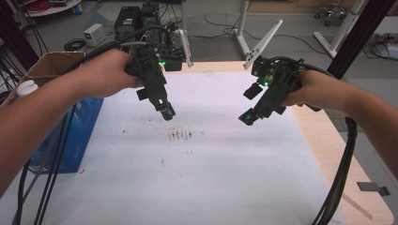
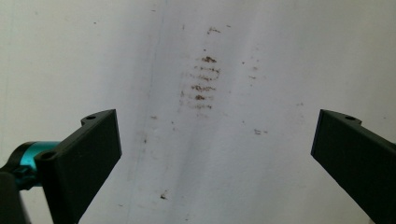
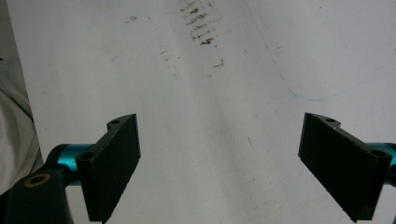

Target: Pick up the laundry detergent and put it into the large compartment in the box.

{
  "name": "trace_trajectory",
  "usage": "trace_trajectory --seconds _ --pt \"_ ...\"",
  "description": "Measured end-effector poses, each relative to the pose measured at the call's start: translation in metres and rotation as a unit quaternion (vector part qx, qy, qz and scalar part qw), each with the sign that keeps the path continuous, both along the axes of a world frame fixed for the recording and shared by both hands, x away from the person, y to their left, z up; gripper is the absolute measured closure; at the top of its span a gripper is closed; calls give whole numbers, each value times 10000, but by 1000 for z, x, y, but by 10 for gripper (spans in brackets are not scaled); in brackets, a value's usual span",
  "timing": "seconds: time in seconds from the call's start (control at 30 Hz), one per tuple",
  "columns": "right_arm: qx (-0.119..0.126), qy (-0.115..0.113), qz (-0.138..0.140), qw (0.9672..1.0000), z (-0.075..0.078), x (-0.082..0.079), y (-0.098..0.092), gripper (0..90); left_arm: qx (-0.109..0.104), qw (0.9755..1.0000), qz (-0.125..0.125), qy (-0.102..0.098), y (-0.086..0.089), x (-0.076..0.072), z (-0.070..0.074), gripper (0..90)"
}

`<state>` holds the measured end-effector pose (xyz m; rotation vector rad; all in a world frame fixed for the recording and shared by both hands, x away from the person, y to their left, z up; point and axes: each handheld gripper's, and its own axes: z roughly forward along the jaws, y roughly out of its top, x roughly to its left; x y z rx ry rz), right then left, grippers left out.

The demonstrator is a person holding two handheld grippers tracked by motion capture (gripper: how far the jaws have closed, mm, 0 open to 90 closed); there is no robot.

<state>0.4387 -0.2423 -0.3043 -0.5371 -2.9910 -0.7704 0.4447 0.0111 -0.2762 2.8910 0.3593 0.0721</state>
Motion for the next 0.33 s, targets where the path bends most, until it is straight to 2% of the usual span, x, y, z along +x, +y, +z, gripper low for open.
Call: trace_trajectory --seconds 0.33 --pt "40 -14 12 10000 -1 -2 1 121 -40 10000 31 -83 2 0 1 16"
